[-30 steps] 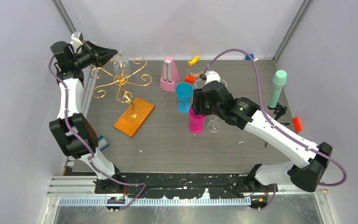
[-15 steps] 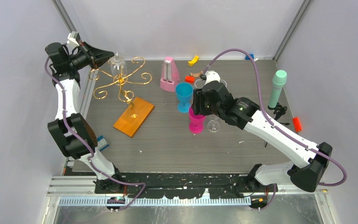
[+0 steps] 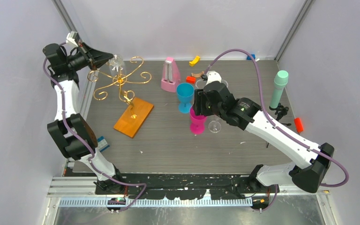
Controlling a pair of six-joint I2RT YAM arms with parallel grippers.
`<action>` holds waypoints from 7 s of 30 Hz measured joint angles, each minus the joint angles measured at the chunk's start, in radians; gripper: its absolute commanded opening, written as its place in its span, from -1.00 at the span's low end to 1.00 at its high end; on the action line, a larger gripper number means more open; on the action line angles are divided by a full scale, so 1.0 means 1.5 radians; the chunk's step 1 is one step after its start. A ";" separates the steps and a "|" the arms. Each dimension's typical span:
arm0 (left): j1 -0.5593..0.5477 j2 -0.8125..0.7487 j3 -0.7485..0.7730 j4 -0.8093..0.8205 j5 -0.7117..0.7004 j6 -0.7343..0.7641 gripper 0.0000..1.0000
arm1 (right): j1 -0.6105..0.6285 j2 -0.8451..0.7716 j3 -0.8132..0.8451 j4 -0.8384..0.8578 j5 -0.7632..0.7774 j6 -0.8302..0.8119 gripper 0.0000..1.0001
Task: Take the wine glass off the wine glass rack
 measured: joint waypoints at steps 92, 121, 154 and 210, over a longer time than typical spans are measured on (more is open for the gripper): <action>0.141 -0.042 0.066 0.069 -0.157 -0.254 -1.00 | 0.000 -0.011 -0.011 0.040 -0.031 0.018 0.12; 0.069 -0.334 -0.155 0.222 -0.266 -0.553 -1.00 | 0.000 0.082 -0.049 0.634 -0.265 0.334 0.55; 0.007 -0.449 -0.254 0.327 -0.297 -0.602 -1.00 | 0.061 0.348 0.099 1.050 -0.287 0.482 0.61; 0.002 -0.464 0.017 -0.102 -0.244 -0.181 0.84 | 0.071 0.118 0.066 0.873 -0.243 0.236 -0.99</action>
